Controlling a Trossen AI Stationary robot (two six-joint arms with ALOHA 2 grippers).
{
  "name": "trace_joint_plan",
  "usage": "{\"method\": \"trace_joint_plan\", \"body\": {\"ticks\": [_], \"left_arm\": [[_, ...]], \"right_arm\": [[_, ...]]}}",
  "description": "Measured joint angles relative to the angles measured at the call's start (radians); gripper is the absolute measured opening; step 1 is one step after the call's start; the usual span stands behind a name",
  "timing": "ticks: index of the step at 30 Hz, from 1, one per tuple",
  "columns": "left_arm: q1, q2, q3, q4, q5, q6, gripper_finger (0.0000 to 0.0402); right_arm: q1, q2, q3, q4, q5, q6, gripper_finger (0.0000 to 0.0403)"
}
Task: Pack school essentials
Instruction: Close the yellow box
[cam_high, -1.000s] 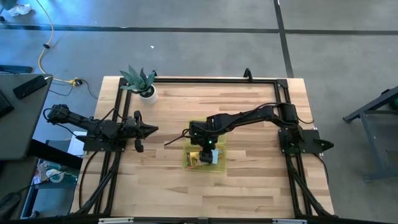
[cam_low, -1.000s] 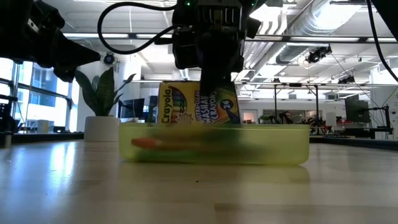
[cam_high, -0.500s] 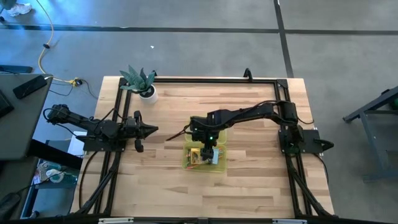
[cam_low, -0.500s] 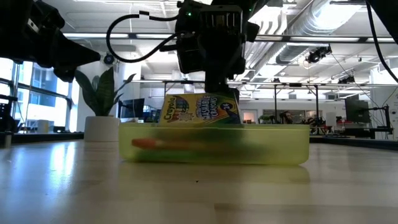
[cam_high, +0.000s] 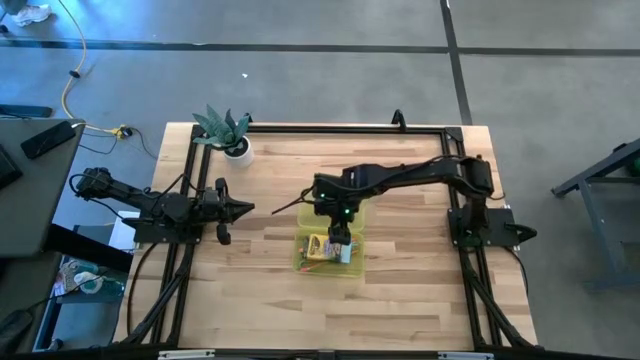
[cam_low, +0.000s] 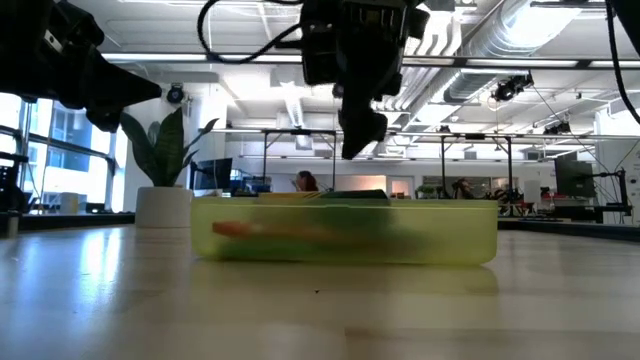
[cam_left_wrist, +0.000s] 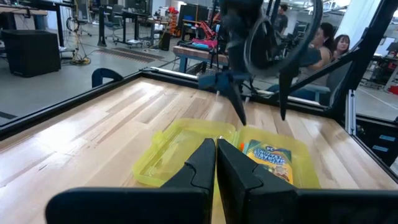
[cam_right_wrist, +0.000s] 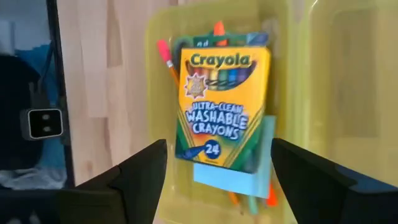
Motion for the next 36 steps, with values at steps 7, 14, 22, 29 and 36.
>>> {"method": "trace_joint_plan", "body": {"ticks": [7, 14, 22, 29, 36], "left_arm": [[0.0, 0.0, 0.0, 0.0, 0.0, 0.0, 0.0005], [0.0, 0.0, 0.0, 0.0, 0.0, 0.0, 0.0005], [0.0, 0.0, 0.0, 0.0, 0.0, 0.0, 0.0005], [0.0, 0.0, 0.0, 0.0, 0.0, 0.0, 0.0005], [0.0, 0.0, 0.0, 0.0, 0.0, 0.0, 0.0005]], "right_arm": [[-0.001, -0.079, 0.0, -0.022, 0.142, -0.077, 0.0277], [0.018, -0.162, 0.0, -0.017, 0.296, -0.083, 0.0277], [0.021, -0.296, -0.22, 0.187, 0.344, -0.038, 0.0277], [-0.02, -0.524, -0.54, 0.465, 0.523, 0.057, 0.0278], [-0.021, -0.659, -0.733, 0.578, 0.729, 0.12, 0.0278]]}}
